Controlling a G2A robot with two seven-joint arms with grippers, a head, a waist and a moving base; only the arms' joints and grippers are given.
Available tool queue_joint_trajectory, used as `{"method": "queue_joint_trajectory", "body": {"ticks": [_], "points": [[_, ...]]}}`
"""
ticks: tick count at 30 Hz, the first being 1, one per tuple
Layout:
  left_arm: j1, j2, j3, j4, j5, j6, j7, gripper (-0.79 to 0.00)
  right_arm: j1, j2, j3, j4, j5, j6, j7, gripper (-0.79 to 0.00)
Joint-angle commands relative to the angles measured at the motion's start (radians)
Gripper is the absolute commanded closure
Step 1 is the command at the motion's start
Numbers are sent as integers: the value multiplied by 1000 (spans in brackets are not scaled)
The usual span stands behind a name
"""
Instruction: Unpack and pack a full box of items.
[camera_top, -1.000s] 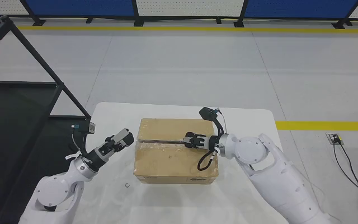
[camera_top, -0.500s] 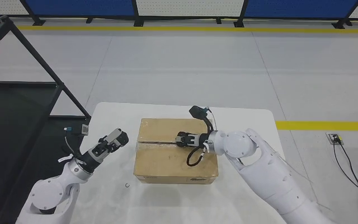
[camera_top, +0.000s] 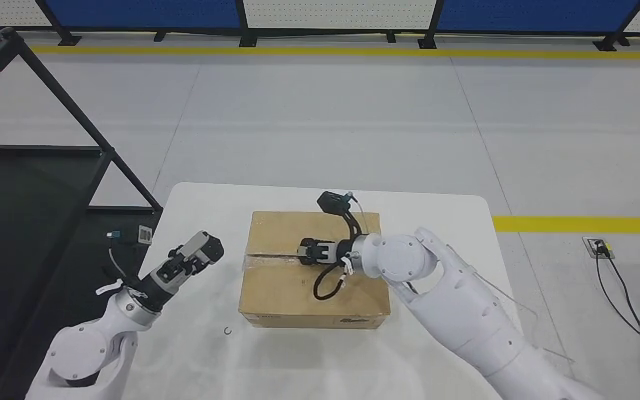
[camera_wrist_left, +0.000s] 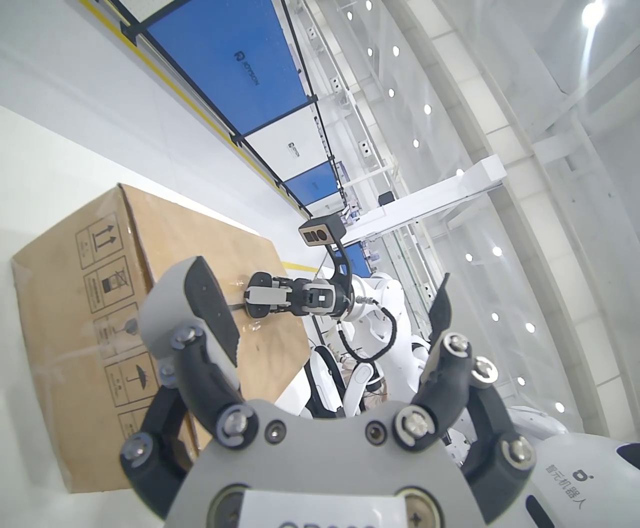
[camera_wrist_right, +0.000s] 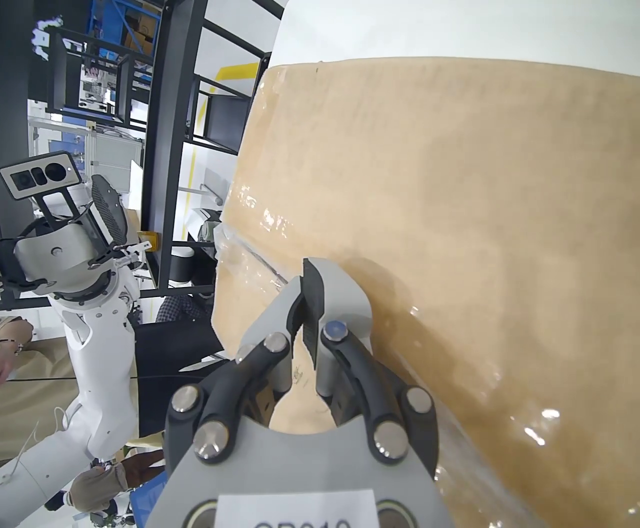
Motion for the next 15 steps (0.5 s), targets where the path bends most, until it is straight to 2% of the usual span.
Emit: {"method": "queue_joint_trajectory", "body": {"ticks": [1,15], "points": [[4,1,-4,1,-4,-3,-1,-785,4,-8,-11,5,0,-5,-9,0],[53,4,-42,-3,-41,-42,-9,-785,64,-82,-93,74,14,5,-37,0]]}}
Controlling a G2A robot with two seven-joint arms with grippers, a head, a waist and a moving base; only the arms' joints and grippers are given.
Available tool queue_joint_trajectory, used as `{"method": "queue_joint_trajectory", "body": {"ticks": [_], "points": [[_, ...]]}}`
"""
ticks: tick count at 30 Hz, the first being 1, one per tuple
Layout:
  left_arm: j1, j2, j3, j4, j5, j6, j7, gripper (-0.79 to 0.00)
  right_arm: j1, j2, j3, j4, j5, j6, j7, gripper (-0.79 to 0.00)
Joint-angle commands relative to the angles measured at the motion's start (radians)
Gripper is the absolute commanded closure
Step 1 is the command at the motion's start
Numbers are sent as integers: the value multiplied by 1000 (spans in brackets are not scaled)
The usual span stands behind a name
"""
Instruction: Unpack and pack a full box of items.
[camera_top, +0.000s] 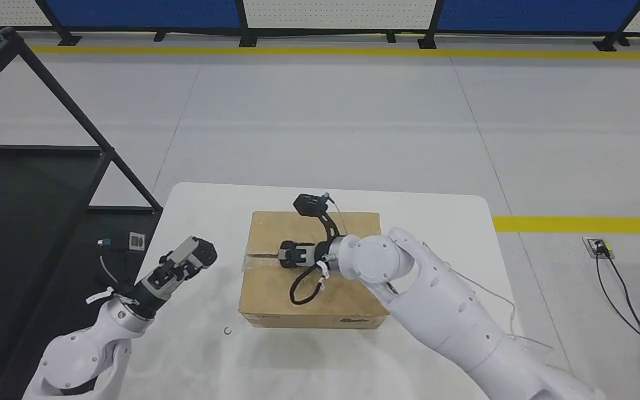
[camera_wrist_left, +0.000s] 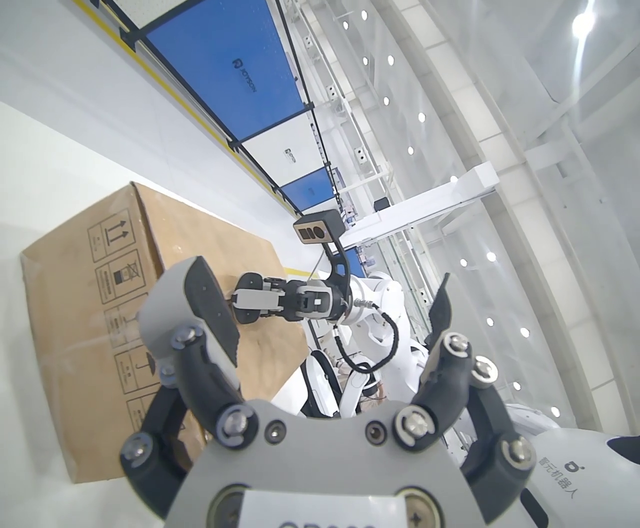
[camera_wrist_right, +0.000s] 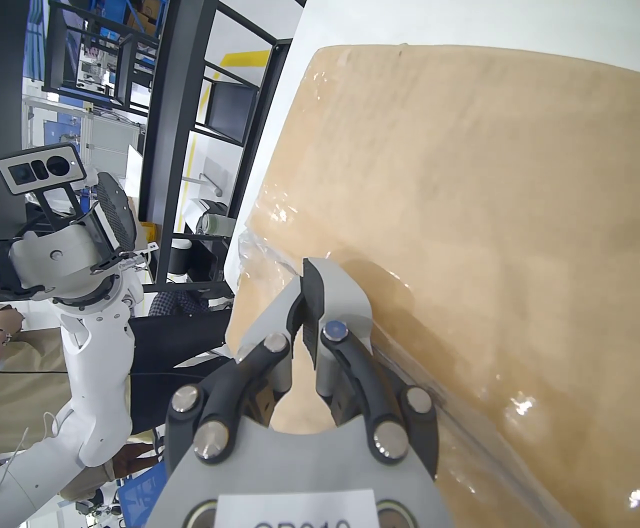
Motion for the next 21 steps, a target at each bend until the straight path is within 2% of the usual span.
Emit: {"method": "queue_joint_trajectory", "body": {"ticks": [1,12,21], "points": [[15,1,-11,-5,-9,-10,-1,-785,12,-13,-12,19,8,-1,-2,0],[91,7,-91,-25,-60,-44,-18,-785,74,-90,-64,138,63,-24,-16,0],[119,10,-114,-25,-76,-51,-37,-785,104,-143,-88,207,90,-65,-12,0]]}}
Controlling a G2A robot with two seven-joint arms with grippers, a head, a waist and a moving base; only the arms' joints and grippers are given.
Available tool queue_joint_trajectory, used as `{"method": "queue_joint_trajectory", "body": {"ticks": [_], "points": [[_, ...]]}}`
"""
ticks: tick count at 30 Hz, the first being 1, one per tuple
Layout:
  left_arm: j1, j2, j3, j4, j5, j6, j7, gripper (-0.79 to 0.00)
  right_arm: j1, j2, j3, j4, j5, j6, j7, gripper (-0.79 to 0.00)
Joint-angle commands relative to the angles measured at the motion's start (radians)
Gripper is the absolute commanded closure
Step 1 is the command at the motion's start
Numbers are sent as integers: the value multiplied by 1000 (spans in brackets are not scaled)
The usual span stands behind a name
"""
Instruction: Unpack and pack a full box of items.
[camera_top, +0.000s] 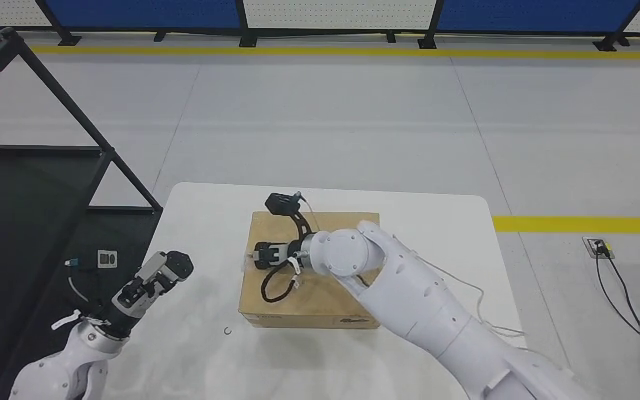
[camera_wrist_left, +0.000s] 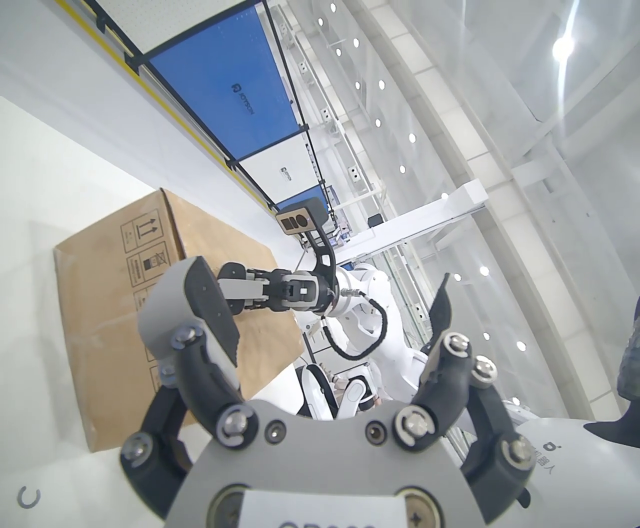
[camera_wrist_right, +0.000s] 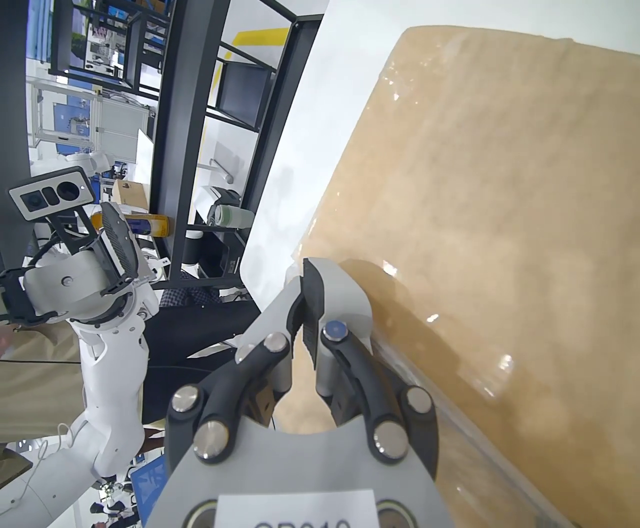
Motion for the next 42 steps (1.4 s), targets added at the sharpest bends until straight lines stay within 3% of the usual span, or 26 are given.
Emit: {"method": "queue_joint_trajectory", "body": {"ticks": [1,8,22,42], "points": [[2,1,-2,-2,-1,3,-4,-785,3,-6,3,7,5,-12,8,0],[0,2,3,-11,3,11,-17,-785,-26,18,62,-60,-28,-30,53,0],[-17,1,32,-33,24,19,-12,-785,-271,169,375,-397,-236,104,167,0],[-34,1,53,-44,52,40,8,-785,-388,241,585,-431,-276,108,282,0]]}}
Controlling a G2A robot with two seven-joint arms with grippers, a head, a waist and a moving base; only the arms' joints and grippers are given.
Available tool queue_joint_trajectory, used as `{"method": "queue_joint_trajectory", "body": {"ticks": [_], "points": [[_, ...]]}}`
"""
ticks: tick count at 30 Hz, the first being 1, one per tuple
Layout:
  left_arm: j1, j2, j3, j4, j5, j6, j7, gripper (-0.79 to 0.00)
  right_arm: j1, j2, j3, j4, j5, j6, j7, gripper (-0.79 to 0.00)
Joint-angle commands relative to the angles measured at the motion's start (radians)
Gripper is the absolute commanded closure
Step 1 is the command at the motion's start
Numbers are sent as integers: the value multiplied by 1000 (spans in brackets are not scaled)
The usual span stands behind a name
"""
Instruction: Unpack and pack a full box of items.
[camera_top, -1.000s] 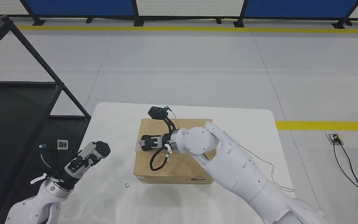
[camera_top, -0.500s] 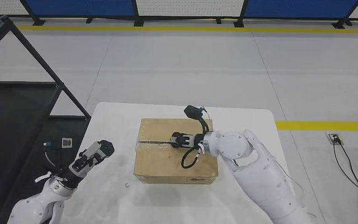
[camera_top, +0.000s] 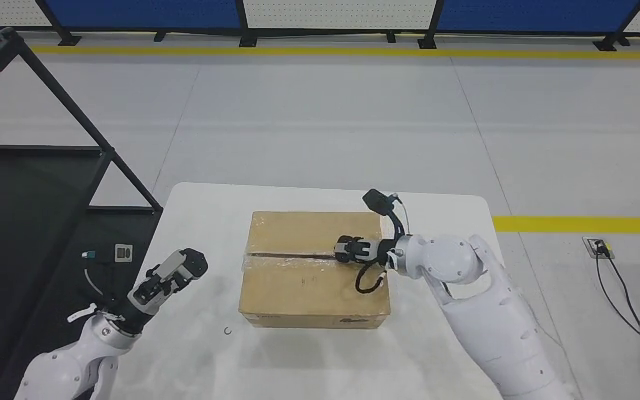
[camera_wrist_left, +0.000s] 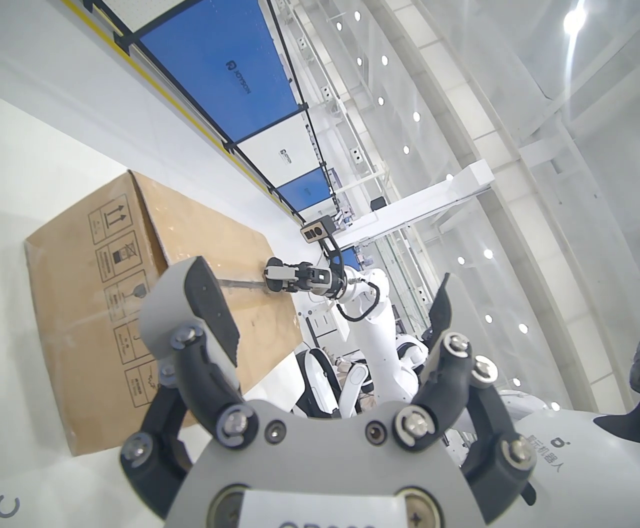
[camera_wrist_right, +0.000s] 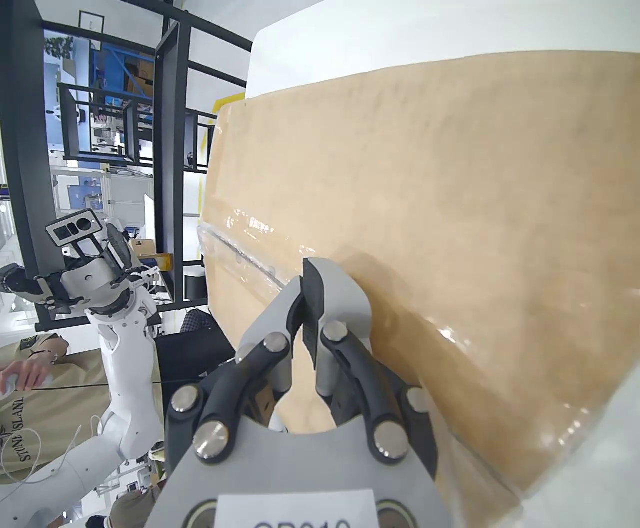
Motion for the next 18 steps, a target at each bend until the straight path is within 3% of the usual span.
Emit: {"method": "queue_joint_trajectory", "body": {"ticks": [1,18], "points": [[-6,0,5,0,4,3,0,-785,-16,8,24,-16,-3,3,8,0],[-39,0,27,10,13,18,3,-785,-119,57,180,-79,24,-9,42,0]]}}
